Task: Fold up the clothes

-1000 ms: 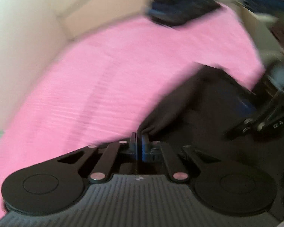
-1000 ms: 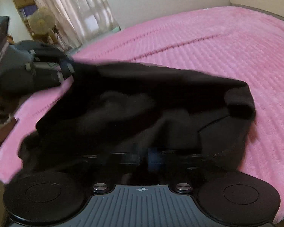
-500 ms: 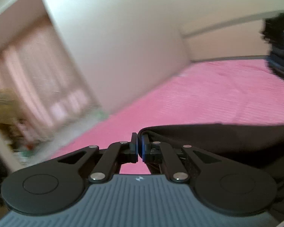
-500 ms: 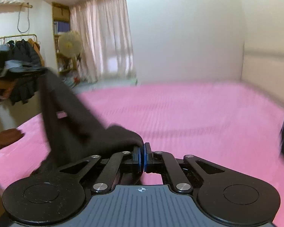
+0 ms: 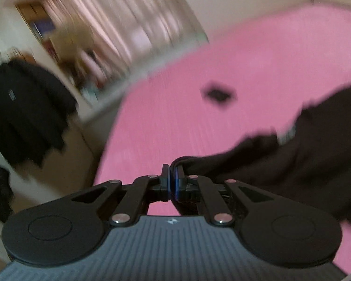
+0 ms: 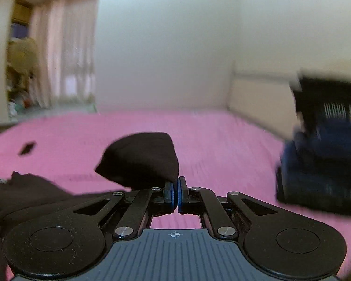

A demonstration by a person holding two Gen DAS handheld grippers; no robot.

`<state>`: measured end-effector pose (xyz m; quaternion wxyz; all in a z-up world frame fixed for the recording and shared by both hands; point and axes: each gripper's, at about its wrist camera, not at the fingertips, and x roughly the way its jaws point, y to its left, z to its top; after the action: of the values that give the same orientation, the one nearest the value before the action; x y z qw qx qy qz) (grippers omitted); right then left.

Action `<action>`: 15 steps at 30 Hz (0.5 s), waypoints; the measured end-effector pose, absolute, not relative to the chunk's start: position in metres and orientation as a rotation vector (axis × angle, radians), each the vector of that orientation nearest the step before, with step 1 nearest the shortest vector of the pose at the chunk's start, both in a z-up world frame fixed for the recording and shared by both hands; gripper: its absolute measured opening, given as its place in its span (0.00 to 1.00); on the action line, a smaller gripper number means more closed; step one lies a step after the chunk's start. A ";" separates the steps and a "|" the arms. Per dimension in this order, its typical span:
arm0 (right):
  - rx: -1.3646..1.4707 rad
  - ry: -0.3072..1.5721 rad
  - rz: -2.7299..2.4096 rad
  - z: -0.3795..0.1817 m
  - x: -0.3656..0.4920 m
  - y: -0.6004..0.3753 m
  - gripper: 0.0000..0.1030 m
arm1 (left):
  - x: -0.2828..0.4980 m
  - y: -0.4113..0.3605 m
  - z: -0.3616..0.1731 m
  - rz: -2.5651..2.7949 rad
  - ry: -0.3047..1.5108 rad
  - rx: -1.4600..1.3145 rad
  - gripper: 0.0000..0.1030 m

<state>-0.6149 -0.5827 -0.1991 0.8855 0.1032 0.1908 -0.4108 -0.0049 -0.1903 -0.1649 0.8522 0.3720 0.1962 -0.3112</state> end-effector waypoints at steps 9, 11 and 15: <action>0.045 0.534 -0.844 -0.223 -0.579 -0.547 0.84 | -0.006 -0.107 -0.237 -0.666 0.632 0.746 0.31; 0.023 0.484 -0.746 -0.211 -0.559 -0.538 0.84 | -0.009 -0.104 -0.220 -0.668 0.595 0.721 0.32; 0.042 0.475 -0.474 -0.210 -0.484 -0.532 0.84 | -0.001 -0.138 -0.195 -0.782 0.534 0.664 0.45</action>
<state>-0.4843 -0.5323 -0.2104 0.9441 0.0204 0.2328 -0.2325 -0.0006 -0.1383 -0.1946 0.8373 0.3139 0.2522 -0.3697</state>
